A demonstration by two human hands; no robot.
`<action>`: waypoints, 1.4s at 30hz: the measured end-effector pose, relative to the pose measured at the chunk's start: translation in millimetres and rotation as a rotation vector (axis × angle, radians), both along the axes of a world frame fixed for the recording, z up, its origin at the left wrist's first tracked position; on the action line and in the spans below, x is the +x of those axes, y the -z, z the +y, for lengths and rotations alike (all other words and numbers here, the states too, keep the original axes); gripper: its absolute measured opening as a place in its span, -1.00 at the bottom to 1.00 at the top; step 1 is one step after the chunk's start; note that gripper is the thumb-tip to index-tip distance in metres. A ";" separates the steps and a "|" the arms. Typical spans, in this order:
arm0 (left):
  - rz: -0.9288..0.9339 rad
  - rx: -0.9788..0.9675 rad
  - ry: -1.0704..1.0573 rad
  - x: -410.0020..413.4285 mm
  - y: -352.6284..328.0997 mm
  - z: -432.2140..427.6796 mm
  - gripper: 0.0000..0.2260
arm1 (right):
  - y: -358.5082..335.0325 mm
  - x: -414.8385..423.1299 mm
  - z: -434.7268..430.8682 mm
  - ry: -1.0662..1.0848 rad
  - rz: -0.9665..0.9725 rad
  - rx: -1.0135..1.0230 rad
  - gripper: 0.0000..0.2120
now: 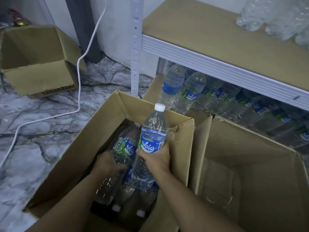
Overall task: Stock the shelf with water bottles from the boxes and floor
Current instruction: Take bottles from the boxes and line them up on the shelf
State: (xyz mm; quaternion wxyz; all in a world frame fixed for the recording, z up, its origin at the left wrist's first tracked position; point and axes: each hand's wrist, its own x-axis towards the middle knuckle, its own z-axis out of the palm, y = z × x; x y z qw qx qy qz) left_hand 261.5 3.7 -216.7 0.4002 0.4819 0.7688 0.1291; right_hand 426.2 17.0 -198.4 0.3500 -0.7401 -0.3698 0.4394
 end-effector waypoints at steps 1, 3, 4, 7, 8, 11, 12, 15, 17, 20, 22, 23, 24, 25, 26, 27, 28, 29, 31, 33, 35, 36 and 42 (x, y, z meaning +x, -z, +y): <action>-0.010 0.008 -0.004 2.0 -7.8 -1.5 -0.70 | -3.0 0.1 -1.5 0.002 0.004 0.009 -0.25; 0.000 0.014 -0.022 3.8 -20.8 -6.8 -0.74 | -11.5 0.8 -4.3 -0.021 0.005 0.030 -0.22; 0.018 0.003 -0.023 4.0 -25.9 -11.2 -0.78 | -18.2 1.5 -6.7 -0.041 -0.001 0.036 -0.21; 0.068 -0.093 0.021 -1.1 -37.1 -24.6 -0.69 | -40.8 5.3 -12.7 -0.083 -0.010 0.062 -0.23; 0.060 -0.126 0.022 -3.3 -44.0 -28.3 -0.65 | -49.5 7.5 -14.4 -0.095 -0.005 0.064 -0.26; 0.027 -0.140 0.035 -9.3 -65.3 -28.3 -0.55 | -72.0 12.4 -16.4 -0.129 0.004 0.081 -0.32; 0.025 -0.107 0.047 -10.0 -75.0 -27.2 -0.54 | -79.6 15.2 -17.4 -0.136 0.007 0.099 -0.32; 0.067 0.065 0.086 -8.7 -102.1 -25.2 -0.45 | -100.3 25.4 -21.9 -0.155 0.003 0.171 -0.33; 0.024 0.203 0.051 -3.0 -120.7 -26.2 -0.41 | -113.8 31.8 -23.8 -0.143 0.013 0.229 -0.32; -0.108 0.388 -0.030 8.9 -145.5 -22.8 -0.27 | -132.4 35.1 -22.9 -0.113 0.027 0.294 -0.24; -0.198 0.514 -0.070 16.7 -159.9 -17.0 -0.21 | -143.8 36.9 -18.4 -0.077 0.023 0.333 -0.20; -0.237 0.558 -0.086 20.2 -168.2 -13.6 -0.23 | -150.8 38.2 -15.4 -0.066 0.015 0.350 -0.19; -0.271 0.605 -0.093 24.9 -177.7 -9.6 -0.23 | -159.1 40.5 -12.4 -0.063 0.014 0.367 -0.19; -0.300 0.647 -0.095 28.6 -186.2 -5.0 -0.24 | -167.5 43.8 -8.8 -0.063 0.011 0.391 -0.20; -0.321 0.687 -0.095 33.3 -195.1 0.0 -0.23 | -175.8 48.1 -4.7 -0.064 0.006 0.415 -0.21; -0.338 0.725 -0.089 38.9 -206.0 4.1 -0.23 | -186.2 53.0 -1.0 -0.065 0.004 0.439 -0.21; -0.348 0.756 -0.086 44.3 -215.9 8.3 -0.24 | -196.0 58.1 3.3 -0.064 0.004 0.463 -0.20; -0.363 0.785 -0.084 50.4 -226.6 11.6 -0.25 | -206.5 63.4 7.4 -0.063 0.008 0.489 -0.21; -0.402 0.835 -0.081 62.7 -246.7 20.1 -0.25 | -226.9 73.9 17.1 -0.051 0.020 0.538 -0.25; -0.427 0.883 -0.064 75.8 -265.7 31.2 -0.27 | -248.0 86.1 27.3 -0.048 0.027 0.586 -0.28; -0.448 0.921 -0.038 89.8 -286.3 44.4 -0.32 | -269.6 100.1 39.0 -0.063 0.043 0.638 -0.29; -0.464 0.938 -0.026 96.7 -297.0 51.8 -0.35 | -280.2 107.4 45.6 -0.077 0.046 0.664 -0.29; -0.503 1.037 0.042 140.8 -354.0 100.5 -0.39 | -339.2 150.9 95.5 -0.110 0.018 0.750 -0.31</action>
